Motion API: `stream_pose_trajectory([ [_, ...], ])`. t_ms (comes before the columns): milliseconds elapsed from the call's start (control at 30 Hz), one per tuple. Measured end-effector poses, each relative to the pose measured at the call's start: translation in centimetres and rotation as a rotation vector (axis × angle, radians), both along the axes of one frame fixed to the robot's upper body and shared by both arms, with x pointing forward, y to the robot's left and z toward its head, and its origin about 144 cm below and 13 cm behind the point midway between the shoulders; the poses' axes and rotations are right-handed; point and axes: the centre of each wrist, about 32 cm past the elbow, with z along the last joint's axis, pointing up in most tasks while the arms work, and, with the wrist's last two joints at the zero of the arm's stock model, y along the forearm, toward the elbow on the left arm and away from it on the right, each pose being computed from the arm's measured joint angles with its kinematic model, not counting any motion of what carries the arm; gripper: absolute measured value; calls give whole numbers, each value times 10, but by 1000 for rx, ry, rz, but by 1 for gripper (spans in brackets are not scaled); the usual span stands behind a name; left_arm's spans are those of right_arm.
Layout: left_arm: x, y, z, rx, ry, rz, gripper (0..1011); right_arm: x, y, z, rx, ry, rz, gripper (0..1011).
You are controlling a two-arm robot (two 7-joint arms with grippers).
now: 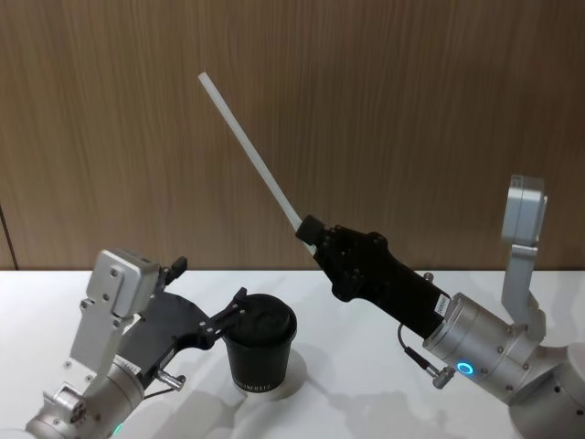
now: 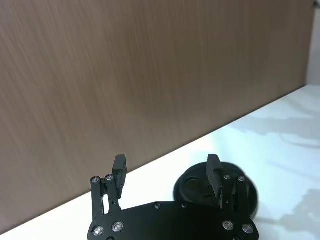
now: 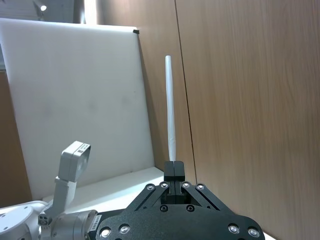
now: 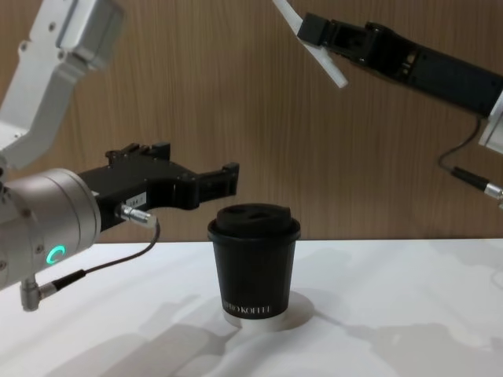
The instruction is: Pick up the straw with one hand, pass it to the other hand, and insert it into the cup.
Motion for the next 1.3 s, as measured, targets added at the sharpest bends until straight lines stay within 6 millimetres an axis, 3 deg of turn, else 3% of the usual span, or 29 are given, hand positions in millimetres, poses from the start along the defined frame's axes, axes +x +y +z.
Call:
stream_pose_trajectory([
  [867,-5,30,22,-321,99,-337,1000,-1,1,0,1,0,7,0],
  [1300,-10,43,26,-444,80,-422,1000,-1,1,0,1,0,8,0],
])
